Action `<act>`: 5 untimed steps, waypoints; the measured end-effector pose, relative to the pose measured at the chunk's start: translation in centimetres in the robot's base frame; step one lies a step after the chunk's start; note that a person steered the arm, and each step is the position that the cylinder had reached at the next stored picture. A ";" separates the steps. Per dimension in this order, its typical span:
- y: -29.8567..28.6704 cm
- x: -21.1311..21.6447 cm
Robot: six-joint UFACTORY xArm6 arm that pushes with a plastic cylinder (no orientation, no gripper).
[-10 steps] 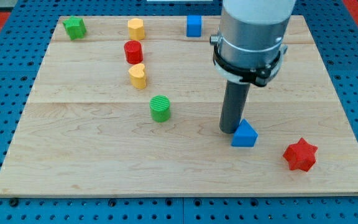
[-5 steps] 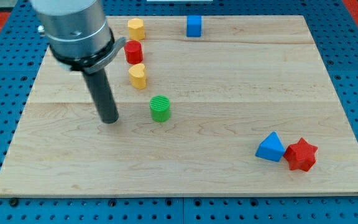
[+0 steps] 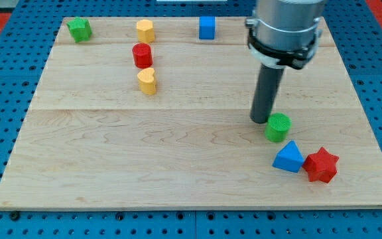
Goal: Move the green circle above the blue triangle
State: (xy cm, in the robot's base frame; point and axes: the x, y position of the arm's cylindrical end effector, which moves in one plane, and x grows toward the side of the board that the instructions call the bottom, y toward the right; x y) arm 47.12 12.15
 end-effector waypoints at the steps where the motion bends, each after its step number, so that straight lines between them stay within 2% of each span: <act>1: 0.3 1.8; 2: 0.1 -1.1; 4: 1.3 2.1; 5: -3.3 0.1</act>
